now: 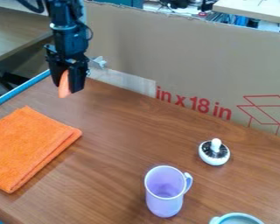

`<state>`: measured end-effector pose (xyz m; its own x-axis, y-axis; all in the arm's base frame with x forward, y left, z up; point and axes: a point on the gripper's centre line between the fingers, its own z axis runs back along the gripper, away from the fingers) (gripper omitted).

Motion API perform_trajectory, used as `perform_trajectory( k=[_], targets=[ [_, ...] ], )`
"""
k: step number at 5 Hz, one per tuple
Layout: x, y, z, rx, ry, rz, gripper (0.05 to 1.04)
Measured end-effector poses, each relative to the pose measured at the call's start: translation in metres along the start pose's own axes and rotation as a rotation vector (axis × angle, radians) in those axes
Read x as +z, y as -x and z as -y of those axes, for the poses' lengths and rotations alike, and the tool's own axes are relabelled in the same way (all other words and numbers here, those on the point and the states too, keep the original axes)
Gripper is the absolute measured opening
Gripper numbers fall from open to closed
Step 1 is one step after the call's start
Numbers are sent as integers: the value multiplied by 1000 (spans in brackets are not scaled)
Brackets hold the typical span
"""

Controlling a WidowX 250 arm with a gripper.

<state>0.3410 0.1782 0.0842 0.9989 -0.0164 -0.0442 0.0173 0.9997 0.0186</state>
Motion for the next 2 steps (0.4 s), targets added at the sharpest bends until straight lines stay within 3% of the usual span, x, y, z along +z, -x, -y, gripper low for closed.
perform_trajectory(
  k=[2],
  targets=[
    [-29, -26, -27, 54, -3, 47, 678]
  ],
)
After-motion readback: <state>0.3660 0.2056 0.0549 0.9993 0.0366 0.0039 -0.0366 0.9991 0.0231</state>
